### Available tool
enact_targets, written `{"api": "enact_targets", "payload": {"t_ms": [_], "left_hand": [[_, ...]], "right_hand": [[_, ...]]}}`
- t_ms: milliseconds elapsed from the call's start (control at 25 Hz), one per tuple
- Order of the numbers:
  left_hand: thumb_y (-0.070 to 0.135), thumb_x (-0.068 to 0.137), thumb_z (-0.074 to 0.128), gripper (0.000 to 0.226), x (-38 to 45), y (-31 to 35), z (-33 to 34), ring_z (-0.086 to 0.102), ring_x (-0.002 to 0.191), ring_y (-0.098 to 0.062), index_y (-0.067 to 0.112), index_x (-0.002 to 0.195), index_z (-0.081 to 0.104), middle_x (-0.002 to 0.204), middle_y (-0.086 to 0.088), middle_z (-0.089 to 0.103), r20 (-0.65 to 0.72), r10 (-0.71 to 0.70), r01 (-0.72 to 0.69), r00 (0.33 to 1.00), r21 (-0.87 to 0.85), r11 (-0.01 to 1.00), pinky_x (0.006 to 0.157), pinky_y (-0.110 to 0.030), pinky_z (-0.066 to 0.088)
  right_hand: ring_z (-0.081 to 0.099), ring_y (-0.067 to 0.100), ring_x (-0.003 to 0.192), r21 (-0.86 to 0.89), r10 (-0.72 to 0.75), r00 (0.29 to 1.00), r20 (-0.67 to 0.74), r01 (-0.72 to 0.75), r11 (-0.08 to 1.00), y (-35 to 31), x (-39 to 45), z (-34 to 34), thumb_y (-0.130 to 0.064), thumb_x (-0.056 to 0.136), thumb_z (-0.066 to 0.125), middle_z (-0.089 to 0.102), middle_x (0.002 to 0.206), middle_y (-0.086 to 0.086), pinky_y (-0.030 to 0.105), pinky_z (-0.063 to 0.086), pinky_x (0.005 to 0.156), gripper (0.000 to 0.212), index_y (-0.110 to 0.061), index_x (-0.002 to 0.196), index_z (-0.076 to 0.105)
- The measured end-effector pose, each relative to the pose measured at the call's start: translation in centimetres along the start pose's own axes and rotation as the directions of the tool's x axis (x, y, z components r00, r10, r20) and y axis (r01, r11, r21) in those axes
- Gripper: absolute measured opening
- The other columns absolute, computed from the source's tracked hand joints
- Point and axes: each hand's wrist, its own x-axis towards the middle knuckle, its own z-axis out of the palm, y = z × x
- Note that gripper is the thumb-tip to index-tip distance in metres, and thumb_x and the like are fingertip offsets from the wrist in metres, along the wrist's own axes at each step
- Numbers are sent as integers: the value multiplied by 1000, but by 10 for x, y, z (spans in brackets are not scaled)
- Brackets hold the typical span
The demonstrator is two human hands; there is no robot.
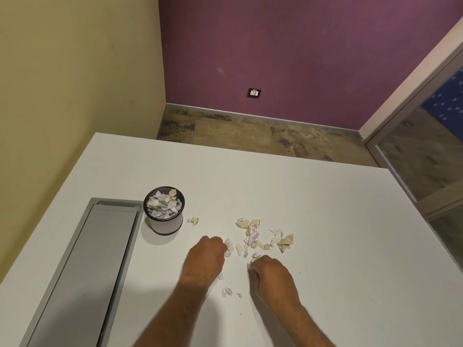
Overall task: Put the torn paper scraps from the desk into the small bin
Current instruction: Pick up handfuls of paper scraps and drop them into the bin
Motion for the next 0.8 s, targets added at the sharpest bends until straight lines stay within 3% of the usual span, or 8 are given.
{"api": "enact_targets", "payload": {"t_ms": [120,240,320,400,440,520,600,800], "left_hand": [[13,88,48,29,-6,-2,1,64,104,-25,20,107,69,110,-3,71,12,-118,118,993,-188,975,87,-31,51],[12,83,49,30,-17,-7,2,65,103,-23,20,102,71,109,0,73,9,-145,142,989,-281,949,87,-28,51],[13,82,52,28,-27,-11,2,66,100,-20,22,98,73,105,4,74,-10,-180,164,984,-359,919,86,-27,51],[12,79,56,24,-39,-15,0,68,94,-18,22,89,75,98,6,75,-49,-221,177,974,-443,879,84,-27,52],[11,77,58,22,-45,-18,-1,68,91,-16,22,85,75,94,8,75,-73,-237,172,969,-489,855,82,-27,53],[9,74,61,20,-56,-22,-3,68,82,-10,23,79,75,85,11,75,-119,-253,143,960,-567,811,78,-25,54],[7,72,64,20,-66,-28,-8,66,74,-5,23,75,76,76,14,72,-159,-270,119,950,-615,780,73,-22,53],[-2,69,70,26,-80,-42,-22,65,78,9,22,73,77,75,25,67,-238,-354,100,904,-688,718,74,-10,51]], "right_hand": [[61,18,80,24,27,1000,-6,-27,999,2,-4,0,-17,91,49,69,90,-1,29,49,69,22,-16,84,70],[65,7,71,283,251,968,-28,-233,930,5,-4,-3,-7,80,59,73,80,-11,19,51,67,21,-20,77,75],[67,7,62,566,400,916,42,-352,745,6,-3,-9,1,73,65,74,68,-9,19,53,62,25,-21,66,76],[69,17,62,796,470,869,156,-392,461,3,2,-18,6,70,71,73,64,1,27,57,61,21,-14,67,77],[70,22,66,855,480,853,205,-395,336,-1,6,-24,7,70,75,73,68,7,34,60,66,18,-11,71,77],[70,23,69,903,450,864,226,-359,235,-16,20,-38,6,68,79,74,74,11,37,60,69,16,-9,75,78],[72,21,70,924,352,918,181,-282,259,-43,41,-53,4,69,81,76,76,9,29,59,66,15,-10,75,78],[72,17,62,840,67,998,-17,-23,542,-126,96,-79,1,72,75,75,69,4,33,62,68,16,-15,73,77]]}}
